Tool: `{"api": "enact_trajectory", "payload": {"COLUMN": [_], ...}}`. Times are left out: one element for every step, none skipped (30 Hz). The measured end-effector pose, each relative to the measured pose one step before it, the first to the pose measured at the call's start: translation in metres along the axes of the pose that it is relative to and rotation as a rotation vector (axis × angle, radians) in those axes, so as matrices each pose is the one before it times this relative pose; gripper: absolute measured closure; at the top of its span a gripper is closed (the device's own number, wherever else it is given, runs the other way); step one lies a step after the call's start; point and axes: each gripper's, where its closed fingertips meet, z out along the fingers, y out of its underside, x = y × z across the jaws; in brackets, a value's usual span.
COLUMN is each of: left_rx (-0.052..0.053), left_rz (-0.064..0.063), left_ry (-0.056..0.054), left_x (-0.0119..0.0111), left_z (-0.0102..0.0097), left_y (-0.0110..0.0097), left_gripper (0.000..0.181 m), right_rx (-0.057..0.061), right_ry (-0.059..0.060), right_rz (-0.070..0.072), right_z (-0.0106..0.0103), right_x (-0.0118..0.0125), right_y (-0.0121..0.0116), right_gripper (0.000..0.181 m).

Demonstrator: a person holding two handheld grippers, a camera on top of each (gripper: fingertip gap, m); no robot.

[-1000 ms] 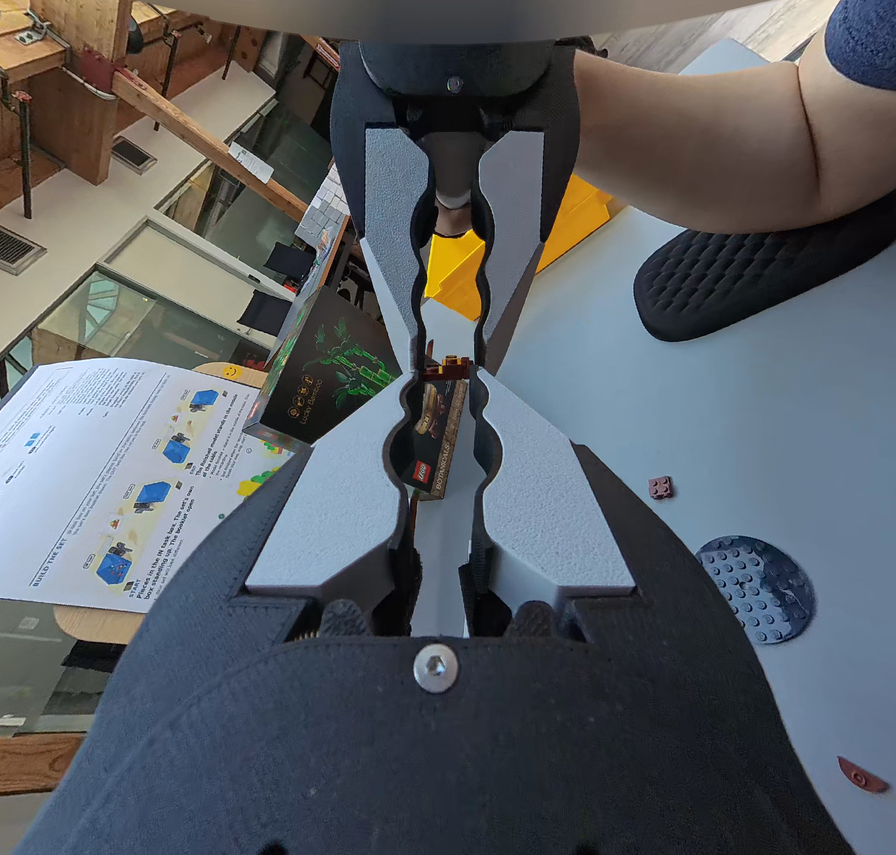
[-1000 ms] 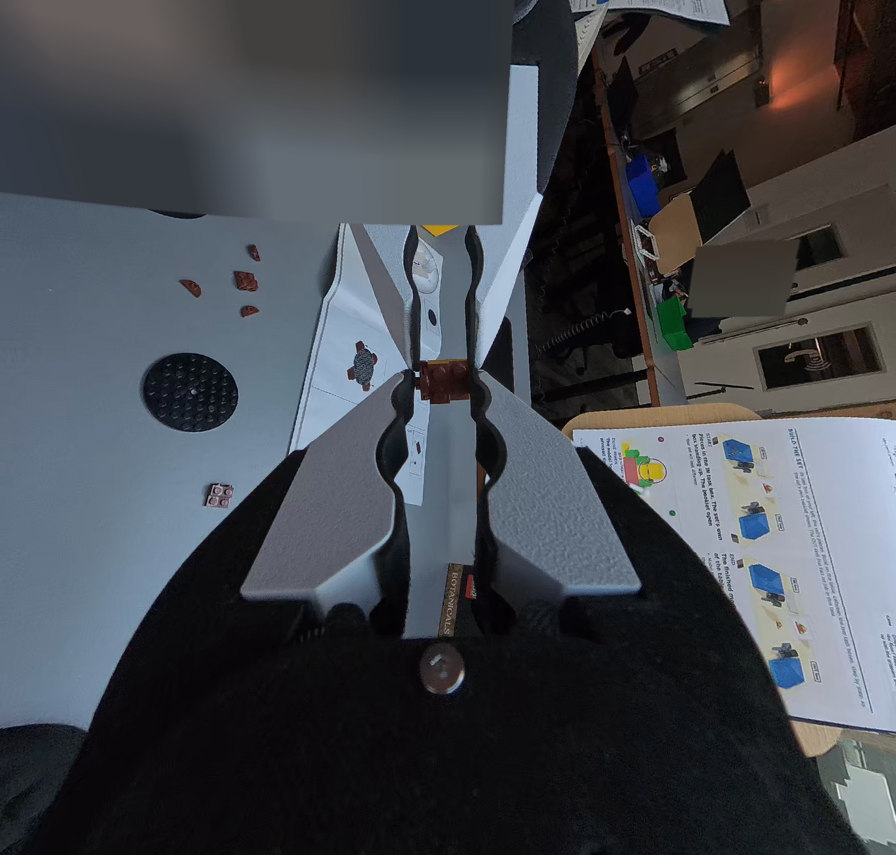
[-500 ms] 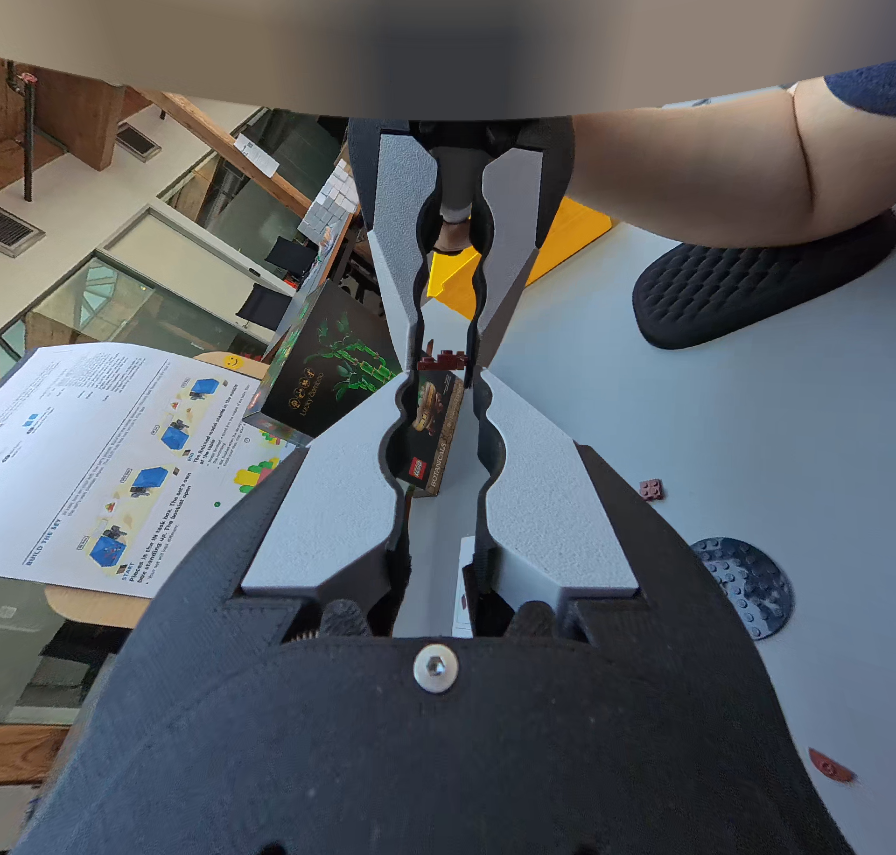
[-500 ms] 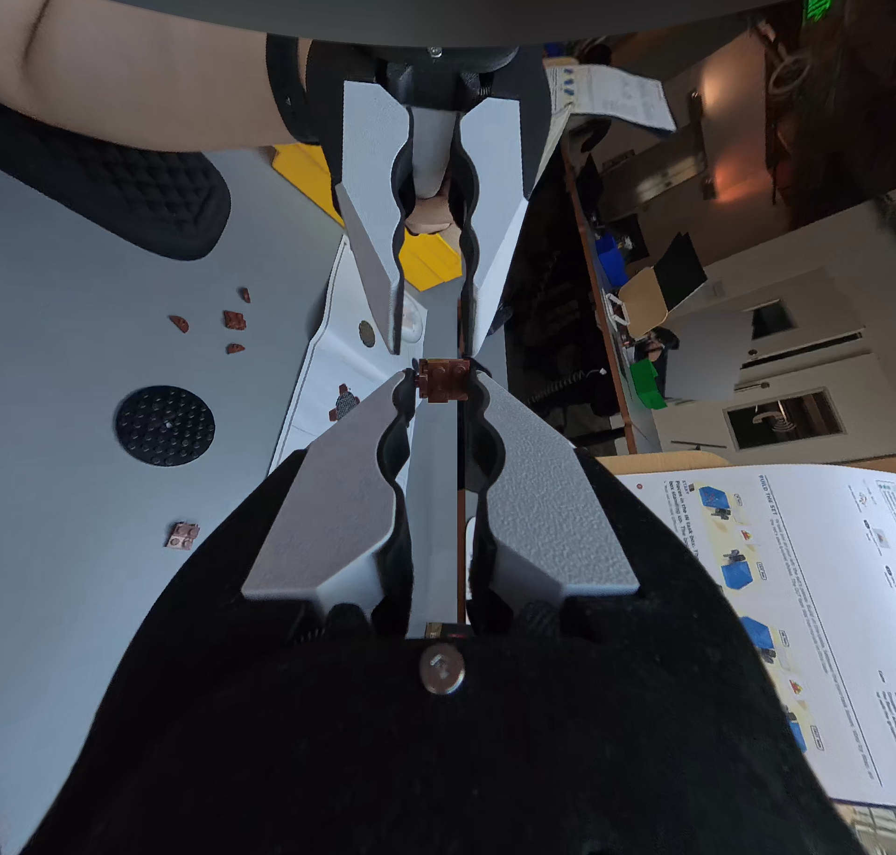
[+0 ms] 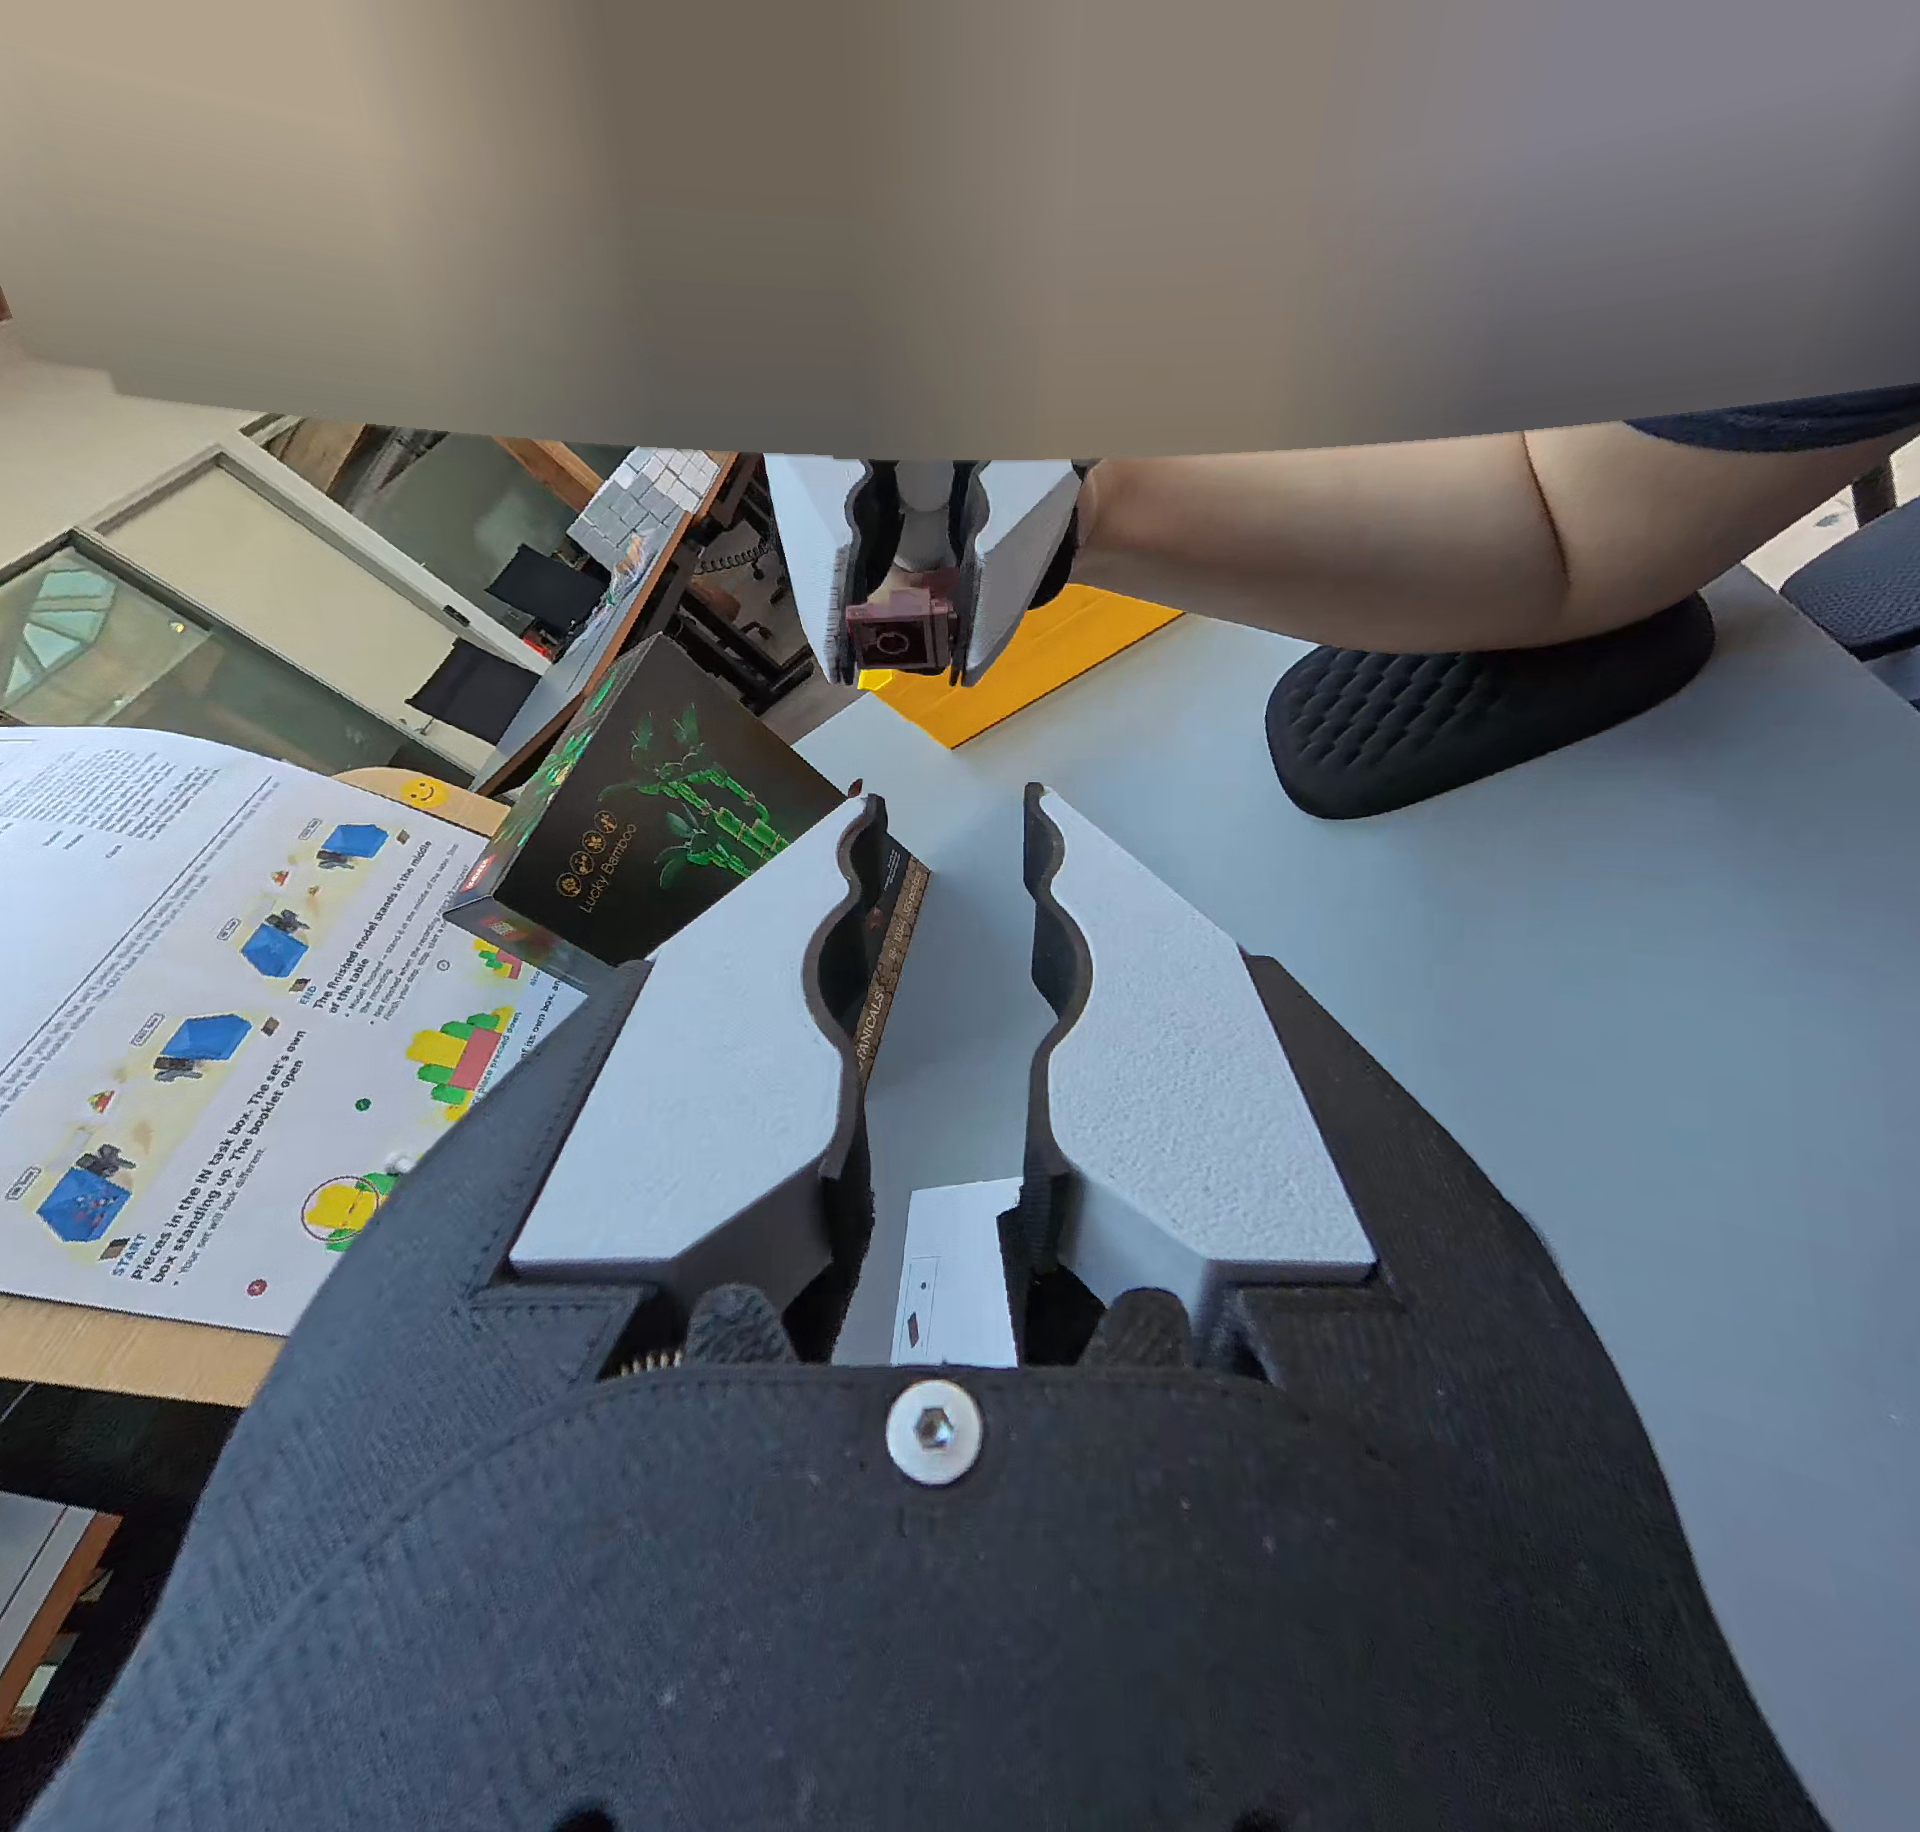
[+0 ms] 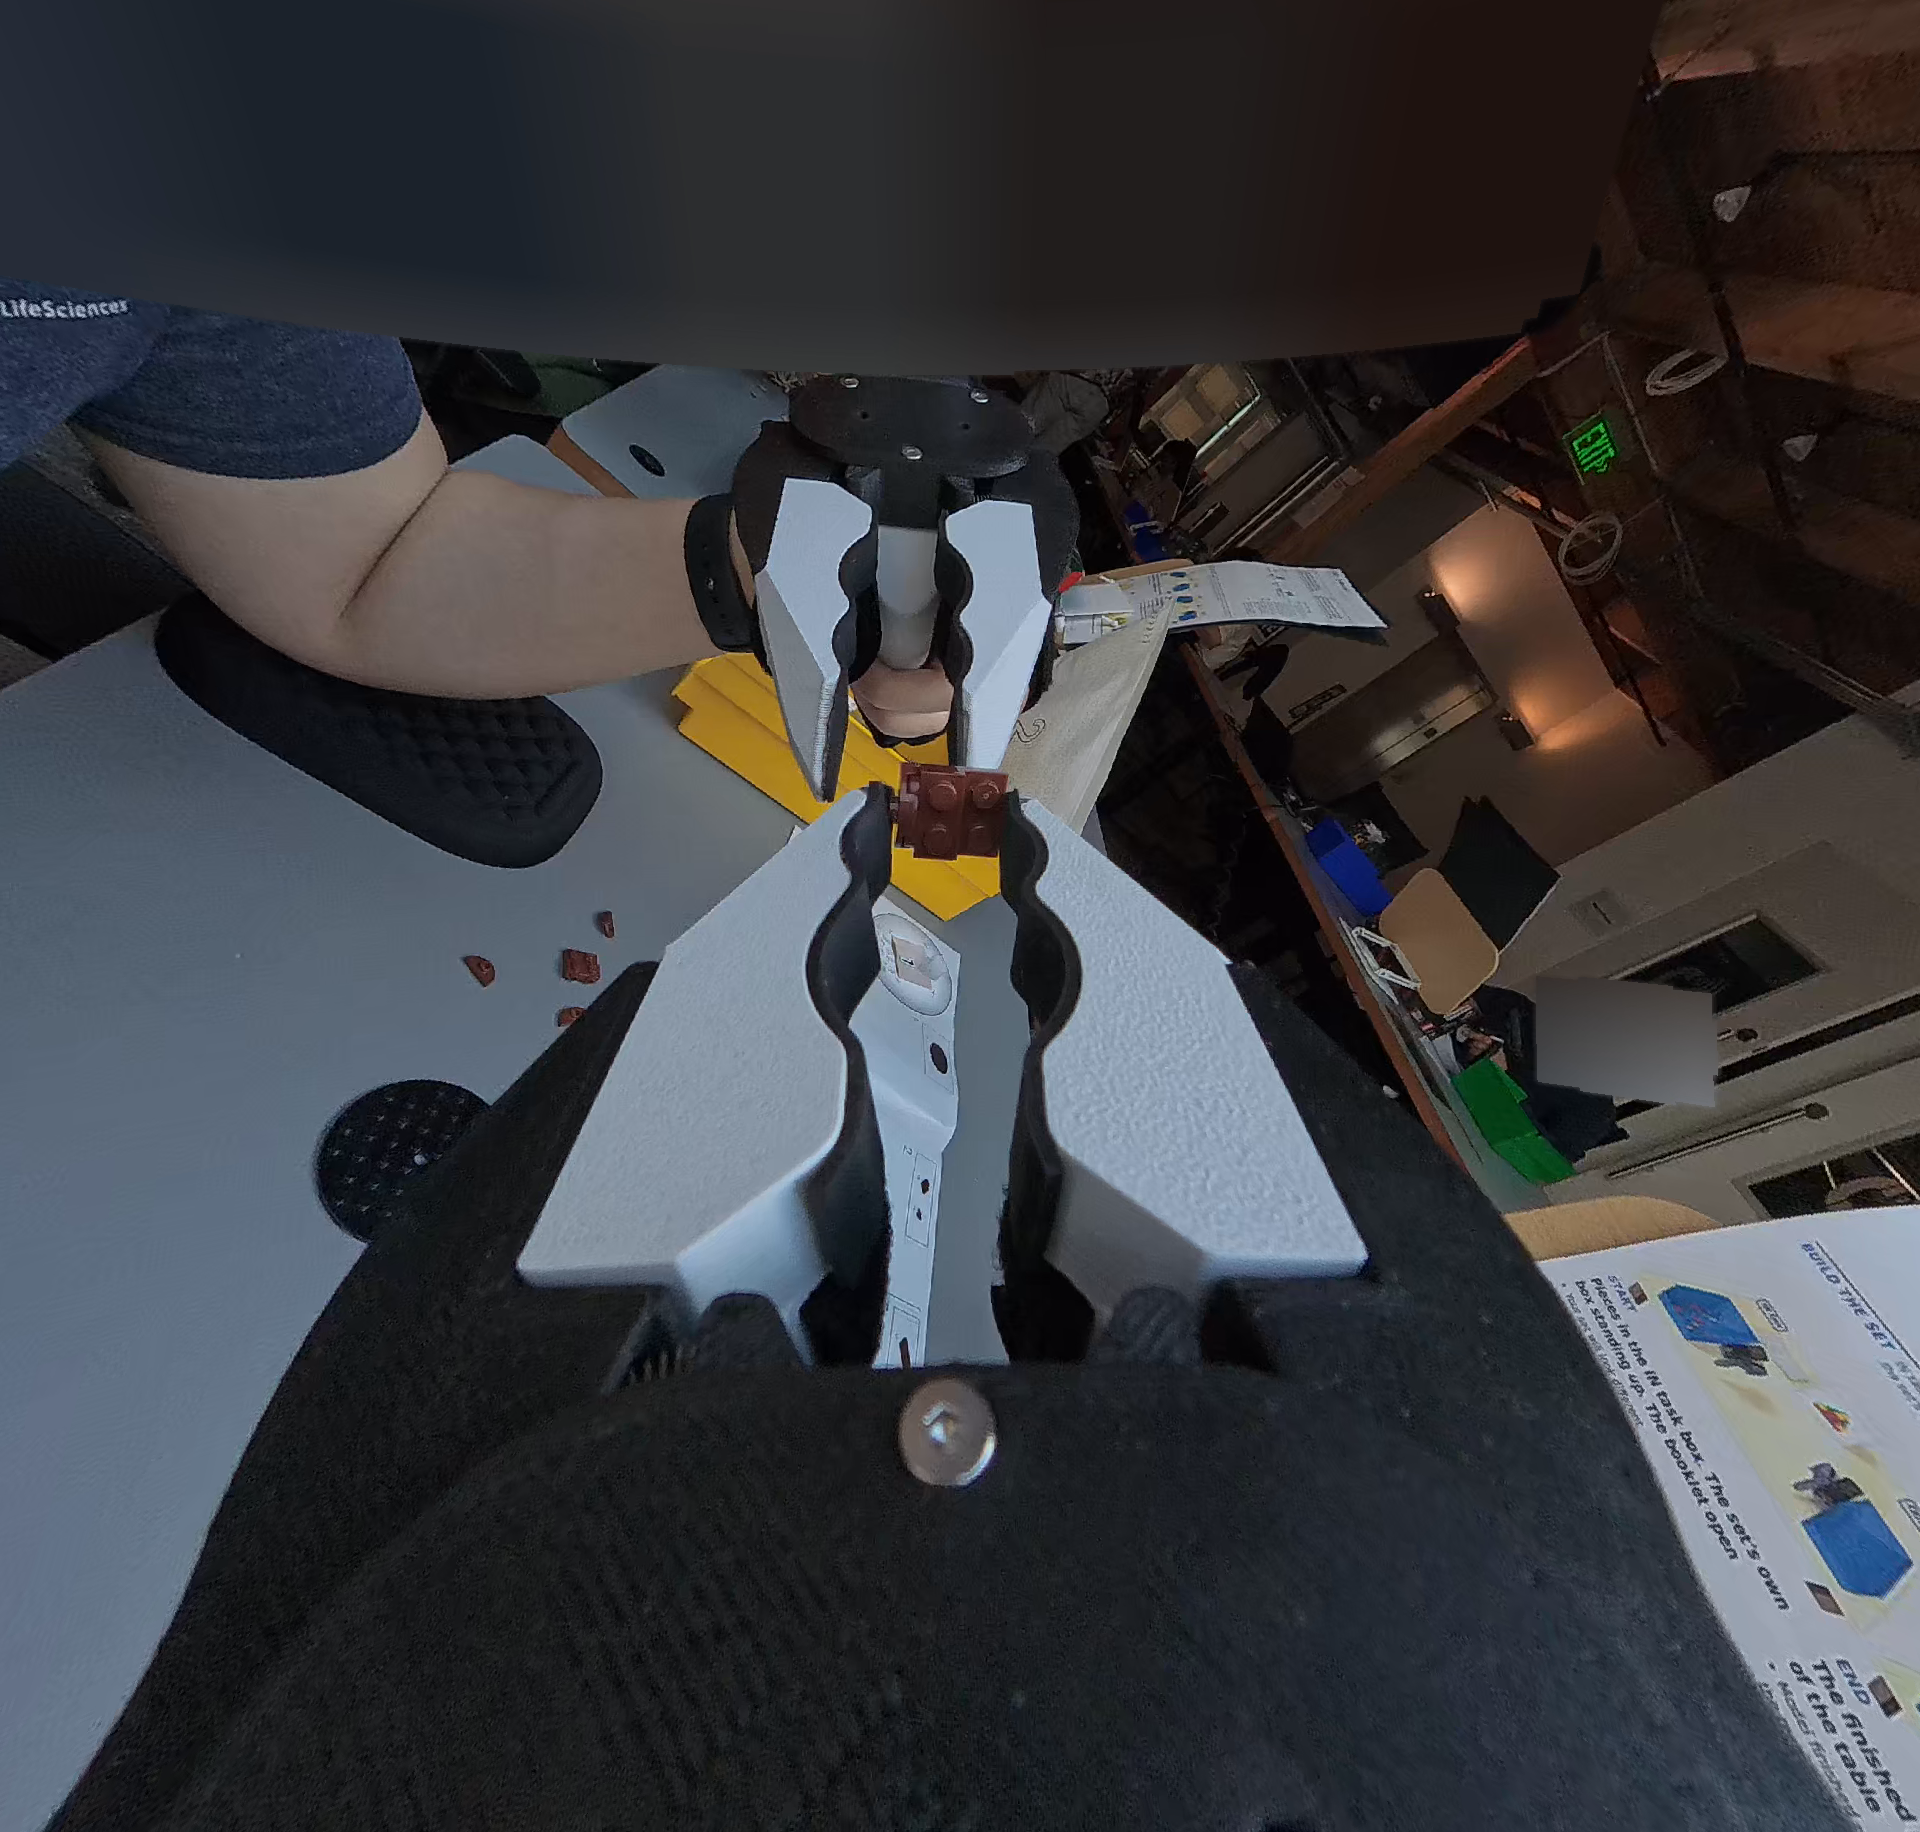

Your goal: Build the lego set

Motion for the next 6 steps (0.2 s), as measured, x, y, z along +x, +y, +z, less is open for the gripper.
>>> {"api": "enact_trajectory", "payload": {"left_rx": [0.0047, 0.0056, 0.0059, 0.0068, 0.0072, 0.006], "left_rz": [-0.0034, -0.0032, -0.0027, -0.0012, 0.0034, 0.0132], "left_ry": [-0.0006, -0.001, -0.0031, -0.0044, -0.0083, -0.0208], "left_x": [-0.00048, -0.00051, -0.00068, -0.0006, -0.00081, -0.00218], "left_z": [0.00007, 0.00004, 0.00031, 0.00076, 0.00146, 0.0021], "left_y": [-0.0002, -0.00048, -0.00072, -0.00095, -0.00116, -0.0011], "left_gripper": [0.157, 0.157, 0.157, 0.157, 0.155, 0.151], "right_rx": [-0.0064, 0.0008, 0.0059, 0.0132, 0.0238, 0.0565], "right_ry": [-0.0016, -0.0081, -0.0074, -0.0016, 0.0021, 0.0135], "right_rz": [-0.0031, 0.0013, 0.0058, 0.0099, 0.0218, 0.0519], "right_z": [0.00169, 0.00126, 0.001, 0.00073, 0.00025, -0.00056], "right_x": [-0.00076, -0.00151, -0.00104, 0.00028, 0.00157, 0.00527], "right_y": [0.00145, 0.0003, -0.00021, -0.00091, -0.00203, -0.00608], "right_gripper": [0.161, 0.161, 0.161, 0.161, 0.16, 0.16]}}
